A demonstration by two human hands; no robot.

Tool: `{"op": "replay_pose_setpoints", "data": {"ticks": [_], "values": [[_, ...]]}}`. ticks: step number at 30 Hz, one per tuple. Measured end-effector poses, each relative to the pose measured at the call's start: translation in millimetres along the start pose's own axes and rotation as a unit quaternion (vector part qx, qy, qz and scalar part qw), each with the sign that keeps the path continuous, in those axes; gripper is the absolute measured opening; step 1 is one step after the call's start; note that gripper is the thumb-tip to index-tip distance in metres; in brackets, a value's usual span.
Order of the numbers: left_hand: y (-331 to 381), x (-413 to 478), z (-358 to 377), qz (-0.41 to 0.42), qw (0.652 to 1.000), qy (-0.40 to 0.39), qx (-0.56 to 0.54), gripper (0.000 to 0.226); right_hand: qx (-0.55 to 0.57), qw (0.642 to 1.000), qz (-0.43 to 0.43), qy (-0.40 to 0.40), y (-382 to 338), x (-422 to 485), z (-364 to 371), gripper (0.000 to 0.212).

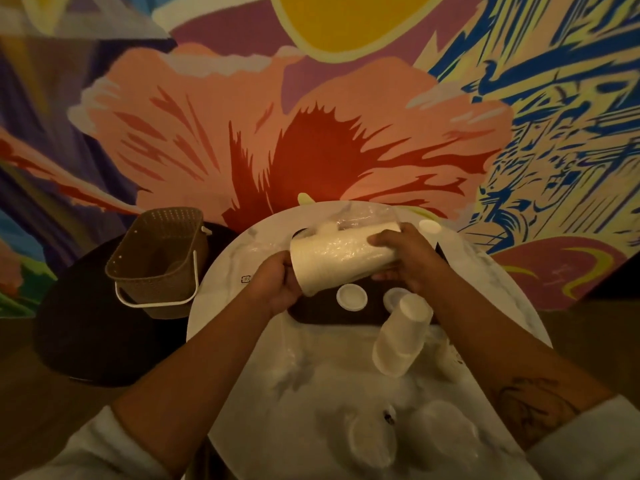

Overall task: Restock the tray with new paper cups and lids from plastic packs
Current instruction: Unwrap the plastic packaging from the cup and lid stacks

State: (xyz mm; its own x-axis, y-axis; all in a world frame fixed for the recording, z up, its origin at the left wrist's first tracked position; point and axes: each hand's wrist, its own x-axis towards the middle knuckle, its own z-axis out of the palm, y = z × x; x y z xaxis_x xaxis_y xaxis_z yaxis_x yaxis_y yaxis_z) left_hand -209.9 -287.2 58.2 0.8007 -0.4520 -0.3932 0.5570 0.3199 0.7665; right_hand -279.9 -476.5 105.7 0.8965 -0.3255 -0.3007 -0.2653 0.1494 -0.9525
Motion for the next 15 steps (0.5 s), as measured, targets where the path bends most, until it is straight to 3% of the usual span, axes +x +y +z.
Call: {"op": "replay_pose_setpoints", "data": {"ticks": [6, 10, 15], "values": [[4, -7, 21, -0.019, 0.99, -0.102, 0.091, 0.024, 0.044, 0.998, 0.008, -0.042, 12, -6, -17, 0.048], [-4, -10, 29, -0.032, 0.983, -0.125, 0.129, 0.021, 0.05, 0.998, -0.005, -0.029, 13, -10, -26, 0.031], [-11, -14, 37, -0.056, 0.981, -0.115, 0.147, 0.02, 0.058, 0.998, -0.018, 0.012, 12, -14, -41, 0.04]]}}
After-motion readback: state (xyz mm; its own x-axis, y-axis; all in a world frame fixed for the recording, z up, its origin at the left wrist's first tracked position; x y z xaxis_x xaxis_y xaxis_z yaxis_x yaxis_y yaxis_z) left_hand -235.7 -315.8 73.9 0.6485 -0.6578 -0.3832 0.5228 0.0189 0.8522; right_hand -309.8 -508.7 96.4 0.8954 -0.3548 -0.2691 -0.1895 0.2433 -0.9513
